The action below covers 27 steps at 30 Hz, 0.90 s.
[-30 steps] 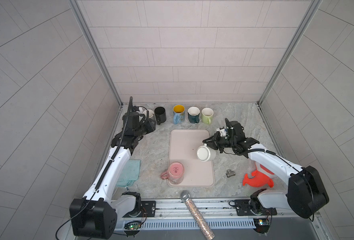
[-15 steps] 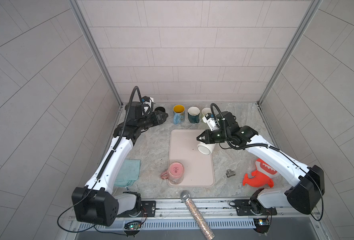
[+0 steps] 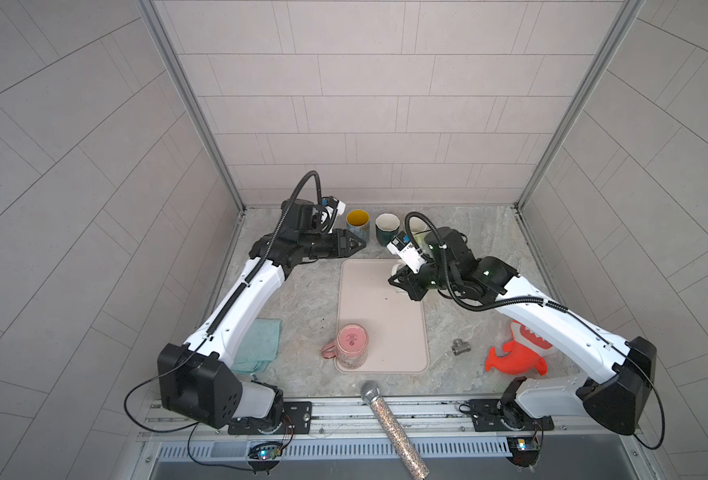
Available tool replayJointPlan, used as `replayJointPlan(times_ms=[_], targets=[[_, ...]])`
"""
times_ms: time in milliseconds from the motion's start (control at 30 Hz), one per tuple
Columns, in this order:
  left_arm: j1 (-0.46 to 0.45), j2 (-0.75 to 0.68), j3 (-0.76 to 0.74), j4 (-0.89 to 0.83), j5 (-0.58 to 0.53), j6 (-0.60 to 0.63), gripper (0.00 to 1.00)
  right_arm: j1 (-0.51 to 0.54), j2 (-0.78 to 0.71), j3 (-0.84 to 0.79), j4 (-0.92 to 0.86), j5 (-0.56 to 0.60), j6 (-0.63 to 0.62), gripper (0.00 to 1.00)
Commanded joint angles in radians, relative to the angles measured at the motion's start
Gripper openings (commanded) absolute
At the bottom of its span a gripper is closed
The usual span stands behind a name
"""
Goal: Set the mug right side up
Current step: 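Turn the white mug upright with the right gripper while the left gripper approaches, then close the left gripper on the white mug rim beside the right gripper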
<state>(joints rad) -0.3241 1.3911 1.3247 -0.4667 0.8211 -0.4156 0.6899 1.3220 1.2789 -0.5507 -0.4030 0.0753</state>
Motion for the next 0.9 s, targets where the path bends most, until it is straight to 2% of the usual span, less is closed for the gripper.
replayJointPlan(times_ms=[0,300,633,867], targets=[[-0.038,0.000,0.044,-0.028,0.037,0.044,0.39,0.020,-0.044,0.016,0.050,-0.016,-0.132,0.00],[-0.086,-0.012,0.039,-0.026,0.061,0.045,0.39,0.088,-0.042,0.047,-0.028,0.045,-0.267,0.00],[-0.150,0.007,0.037,-0.030,0.120,0.038,0.39,0.116,-0.052,0.048,0.015,0.074,-0.323,0.00],[-0.183,0.023,0.049,-0.107,0.106,0.083,0.41,0.124,-0.050,0.064,0.012,0.090,-0.350,0.00]])
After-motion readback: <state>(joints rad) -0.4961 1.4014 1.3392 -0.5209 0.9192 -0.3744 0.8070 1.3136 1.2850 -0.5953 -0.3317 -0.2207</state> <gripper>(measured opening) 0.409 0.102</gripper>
